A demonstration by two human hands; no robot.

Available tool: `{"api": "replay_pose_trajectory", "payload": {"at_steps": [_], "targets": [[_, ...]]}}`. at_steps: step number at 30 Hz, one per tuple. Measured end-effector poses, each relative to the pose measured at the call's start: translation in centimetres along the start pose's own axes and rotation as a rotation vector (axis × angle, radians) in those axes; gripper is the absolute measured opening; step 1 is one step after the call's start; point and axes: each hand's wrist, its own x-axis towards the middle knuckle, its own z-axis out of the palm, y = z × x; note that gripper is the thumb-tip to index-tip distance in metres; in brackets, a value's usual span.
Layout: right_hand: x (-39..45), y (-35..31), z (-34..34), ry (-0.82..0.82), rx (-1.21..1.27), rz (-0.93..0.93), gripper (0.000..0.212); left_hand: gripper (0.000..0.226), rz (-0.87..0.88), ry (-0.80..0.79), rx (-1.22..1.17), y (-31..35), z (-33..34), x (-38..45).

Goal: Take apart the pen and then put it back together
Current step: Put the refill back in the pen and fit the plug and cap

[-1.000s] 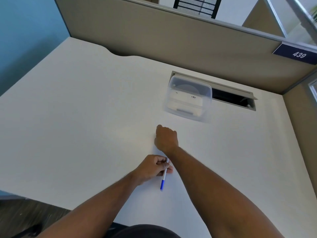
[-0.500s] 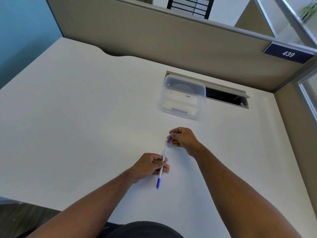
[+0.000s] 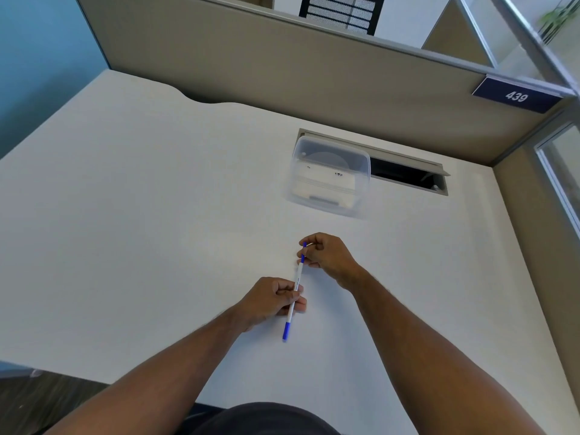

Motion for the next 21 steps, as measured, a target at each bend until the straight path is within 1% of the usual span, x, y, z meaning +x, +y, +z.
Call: {"api": "replay_pose_trajectory", "payload": {"at_steps": [5,10,12,15,18,21], "targets": [[-0.3,0.0,0.3,0.014,-0.036,-0.06,0.023,0.021,0.006,-0.007,0.007,0.0,0.0,-0.1],[-0.4,0.1,0.6,0.017,-0.049,-0.055,0.022,0.021,0.001,-0.015,0.001,0.0,-0.2,0.2],[-1.1,0.0,-0.2,0.061,-0.012,-0.042,0.022,0.021,0.023,-0.028,0.012,0.5,0.4,0.3],[-1.2,0.4,-0.5,0.089,0.096,0.008,0.018,0.019,0.048,0.008,0.053,1.0,0.0,0.7],[-1.7,1.1,-0.4,0.125,0.204,0.037,0.016,0.019,0.046,0.018,0.116,1.3,-0.9,1.1],[-2.1,1.7,-0.7,0.156,0.256,0.052,0.017,0.018,0.041,0.01,0.152,1.6,-1.2,1.4]]}}
